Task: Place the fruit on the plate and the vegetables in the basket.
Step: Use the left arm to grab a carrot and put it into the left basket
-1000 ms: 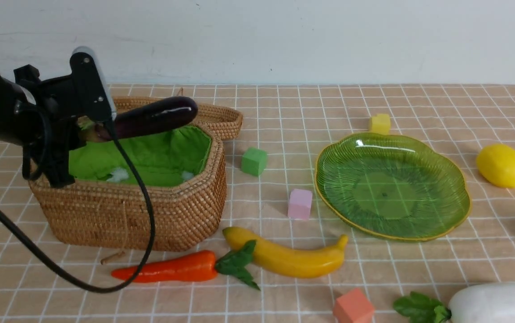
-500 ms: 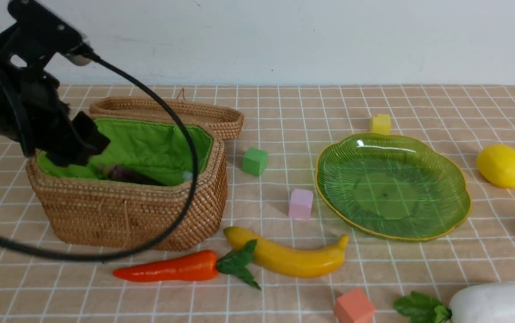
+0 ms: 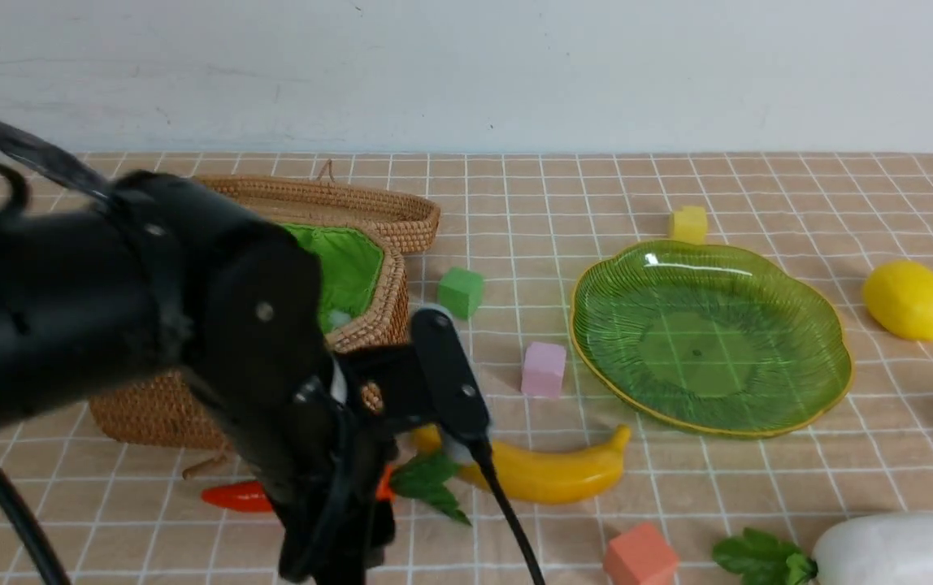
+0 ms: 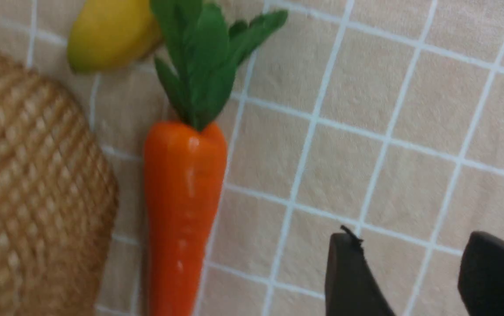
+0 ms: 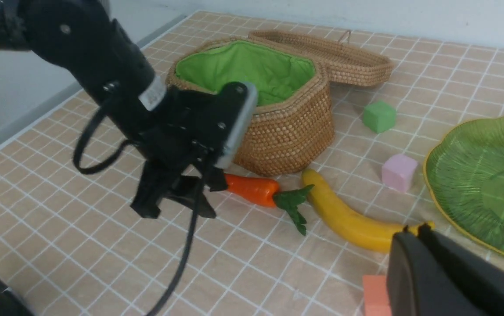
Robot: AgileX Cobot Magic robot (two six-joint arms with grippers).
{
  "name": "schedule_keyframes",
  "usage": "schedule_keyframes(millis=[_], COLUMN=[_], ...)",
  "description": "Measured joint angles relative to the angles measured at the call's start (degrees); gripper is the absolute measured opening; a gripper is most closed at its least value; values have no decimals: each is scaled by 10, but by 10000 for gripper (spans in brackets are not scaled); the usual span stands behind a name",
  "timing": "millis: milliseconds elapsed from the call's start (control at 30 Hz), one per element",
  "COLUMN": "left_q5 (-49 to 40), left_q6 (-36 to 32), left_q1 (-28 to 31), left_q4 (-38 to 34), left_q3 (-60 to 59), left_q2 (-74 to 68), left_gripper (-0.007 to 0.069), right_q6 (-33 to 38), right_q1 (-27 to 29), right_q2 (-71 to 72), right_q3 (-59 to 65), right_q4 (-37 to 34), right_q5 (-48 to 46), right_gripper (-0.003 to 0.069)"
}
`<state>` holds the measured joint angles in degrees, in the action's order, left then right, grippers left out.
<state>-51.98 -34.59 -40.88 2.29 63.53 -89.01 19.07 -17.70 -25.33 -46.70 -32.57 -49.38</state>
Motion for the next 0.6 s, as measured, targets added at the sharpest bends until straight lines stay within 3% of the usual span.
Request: schedule_keyframes(millis=[333, 600], left_q5=[93, 128], left_q6=[2, 57], left_q1=[-6, -5], left_q4=[76, 142], left_q3=[0, 0], left_q2=[-78, -93], left_gripper=[495, 530], right_q6=[0, 0], right_q1=[0, 0], right_q2=[0, 0], right_q3=[0, 0], right_q4=[-17, -21], right_q5=[-32, -41], right_gripper=[18, 20])
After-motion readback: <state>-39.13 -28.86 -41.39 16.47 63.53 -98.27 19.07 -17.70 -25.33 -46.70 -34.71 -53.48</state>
